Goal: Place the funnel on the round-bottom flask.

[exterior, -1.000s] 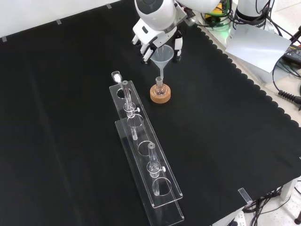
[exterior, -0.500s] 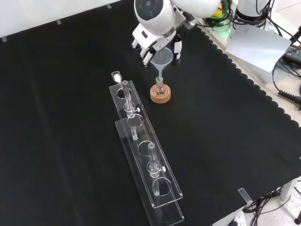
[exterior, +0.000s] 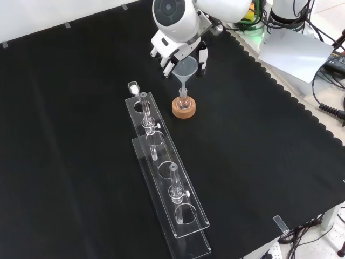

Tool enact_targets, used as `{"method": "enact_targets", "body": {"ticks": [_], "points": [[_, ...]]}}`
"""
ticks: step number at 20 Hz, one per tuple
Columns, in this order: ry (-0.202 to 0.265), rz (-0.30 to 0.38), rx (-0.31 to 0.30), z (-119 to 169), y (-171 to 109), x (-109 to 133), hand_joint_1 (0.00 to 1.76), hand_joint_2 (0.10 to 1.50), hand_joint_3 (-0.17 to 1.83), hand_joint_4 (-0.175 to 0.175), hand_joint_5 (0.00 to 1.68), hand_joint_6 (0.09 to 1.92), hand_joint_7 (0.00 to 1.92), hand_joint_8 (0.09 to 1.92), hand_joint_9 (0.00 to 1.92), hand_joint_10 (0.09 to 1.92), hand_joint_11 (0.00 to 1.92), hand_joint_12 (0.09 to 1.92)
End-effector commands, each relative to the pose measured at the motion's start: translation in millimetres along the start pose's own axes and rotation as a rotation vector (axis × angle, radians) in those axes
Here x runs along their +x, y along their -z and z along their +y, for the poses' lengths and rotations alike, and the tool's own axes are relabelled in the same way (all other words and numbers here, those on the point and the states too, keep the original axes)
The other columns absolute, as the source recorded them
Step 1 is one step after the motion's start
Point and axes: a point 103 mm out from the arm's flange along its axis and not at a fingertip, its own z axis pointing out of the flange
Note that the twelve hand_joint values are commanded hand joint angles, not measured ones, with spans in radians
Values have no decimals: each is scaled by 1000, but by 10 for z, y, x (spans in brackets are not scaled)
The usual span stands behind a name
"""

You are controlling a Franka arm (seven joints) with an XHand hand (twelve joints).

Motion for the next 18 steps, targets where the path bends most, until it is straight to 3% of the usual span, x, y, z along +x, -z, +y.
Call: {"method": "enact_targets", "body": {"ticks": [1,18], "points": [[4,15,-8,8,-16,-13,981,1126,40,175,902,1127,880,694,1171,477,595,1266],[20,21,2,133,-88,60,980,1131,34,175,900,1131,877,696,1169,480,595,1265]]}}
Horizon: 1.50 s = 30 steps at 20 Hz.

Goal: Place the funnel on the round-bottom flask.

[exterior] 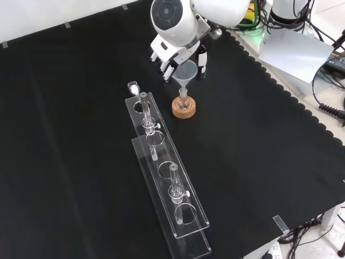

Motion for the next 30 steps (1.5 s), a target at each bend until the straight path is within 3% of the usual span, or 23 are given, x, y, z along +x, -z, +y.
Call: {"method": "enact_targets", "body": {"ticks": [1,30], "points": [[3,2,2,42,-18,-11,980,1131,33,175,899,1131,877,696,1169,480,596,1265],[10,15,14,98,-50,-43,976,1138,26,175,892,1141,863,699,1157,484,597,1263]]}}
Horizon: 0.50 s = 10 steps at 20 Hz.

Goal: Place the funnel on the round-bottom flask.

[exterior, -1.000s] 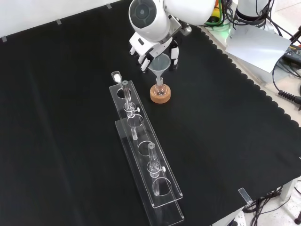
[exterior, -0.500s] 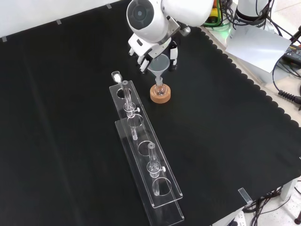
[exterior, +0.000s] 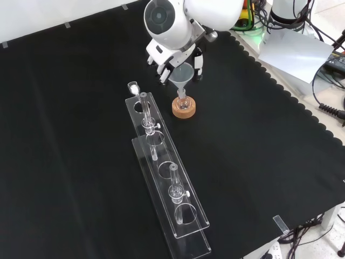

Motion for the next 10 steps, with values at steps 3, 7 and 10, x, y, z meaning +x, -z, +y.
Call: {"method": "enact_targets", "body": {"ticks": [3,7,10], "points": [[4,-4,1,-35,-17,-30,893,1095,6,35,854,944,848,698,1145,486,595,1251],[6,-9,-2,-49,-30,-57,867,1082,0,1,846,887,841,697,1138,486,592,1247],[9,0,-8,-53,-32,-62,864,1080,-1,-2,844,880,839,697,1136,486,591,1246]]}}
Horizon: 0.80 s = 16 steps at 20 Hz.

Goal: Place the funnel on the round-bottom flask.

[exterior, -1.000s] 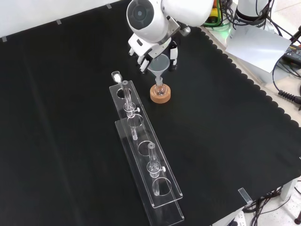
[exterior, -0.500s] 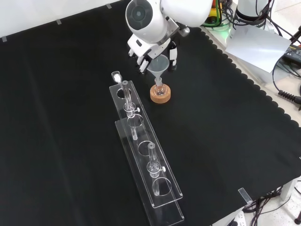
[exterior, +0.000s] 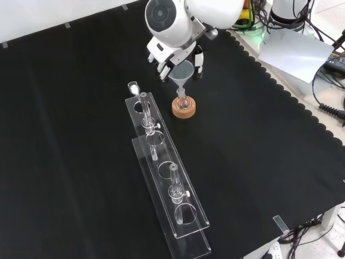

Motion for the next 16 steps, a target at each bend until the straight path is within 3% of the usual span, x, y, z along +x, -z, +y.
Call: {"method": "enact_targets", "body": {"ticks": [1,14,16], "points": [[5,9,-10,-9,-9,-12,863,1080,-1,-3,841,879,837,696,1135,486,590,1246],[23,6,-2,-2,-5,2,840,1063,-11,-15,809,871,812,695,1117,484,584,1246],[32,23,21,9,-3,26,830,1050,-38,-30,712,886,738,716,1059,500,562,1257]]}}
